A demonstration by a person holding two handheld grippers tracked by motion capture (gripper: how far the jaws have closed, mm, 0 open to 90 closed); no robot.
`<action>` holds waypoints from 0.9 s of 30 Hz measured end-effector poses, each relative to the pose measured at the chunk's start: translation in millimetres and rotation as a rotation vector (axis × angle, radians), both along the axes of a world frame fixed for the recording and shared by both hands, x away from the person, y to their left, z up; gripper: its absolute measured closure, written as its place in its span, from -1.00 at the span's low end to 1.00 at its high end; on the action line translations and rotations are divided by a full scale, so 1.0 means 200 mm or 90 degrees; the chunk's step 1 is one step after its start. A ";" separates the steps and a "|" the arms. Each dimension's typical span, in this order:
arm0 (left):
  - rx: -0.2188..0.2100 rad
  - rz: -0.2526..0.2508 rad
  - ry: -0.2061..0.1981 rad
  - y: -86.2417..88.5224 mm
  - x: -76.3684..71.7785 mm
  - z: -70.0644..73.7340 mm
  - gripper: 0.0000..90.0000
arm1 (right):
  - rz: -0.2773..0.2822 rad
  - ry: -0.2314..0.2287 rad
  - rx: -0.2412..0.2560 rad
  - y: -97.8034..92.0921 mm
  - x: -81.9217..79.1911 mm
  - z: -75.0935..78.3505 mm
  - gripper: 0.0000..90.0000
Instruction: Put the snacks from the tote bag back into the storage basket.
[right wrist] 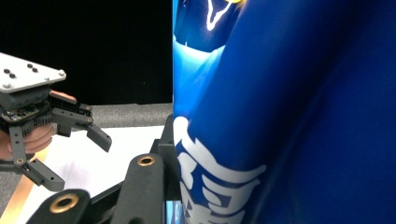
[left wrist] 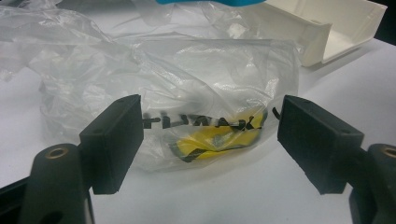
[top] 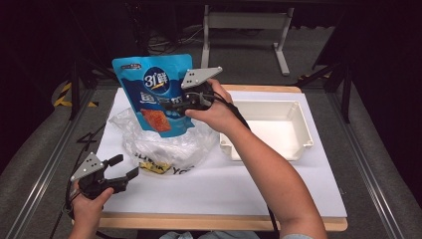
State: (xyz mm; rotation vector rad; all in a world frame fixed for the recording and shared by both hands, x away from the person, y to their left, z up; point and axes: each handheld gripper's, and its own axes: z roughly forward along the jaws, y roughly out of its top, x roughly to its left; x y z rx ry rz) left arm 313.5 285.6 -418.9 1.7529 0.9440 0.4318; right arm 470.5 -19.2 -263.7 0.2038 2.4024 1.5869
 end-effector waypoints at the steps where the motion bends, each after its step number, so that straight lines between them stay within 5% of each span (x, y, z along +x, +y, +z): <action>1: 0.000 0.000 0.000 0.00 0.00 0.00 -0.48 | -0.003 -0.002 0.001 0.00 0.00 0.01 0.38; 12: 0.003 0.001 0.001 0.00 0.00 0.00 -0.48 | -0.010 -0.014 -0.004 -0.05 -0.02 0.02 0.39; 27: 0.008 0.001 0.003 -0.01 0.00 -0.01 -0.48 | -0.068 -0.022 -0.006 -0.34 -0.03 0.09 0.39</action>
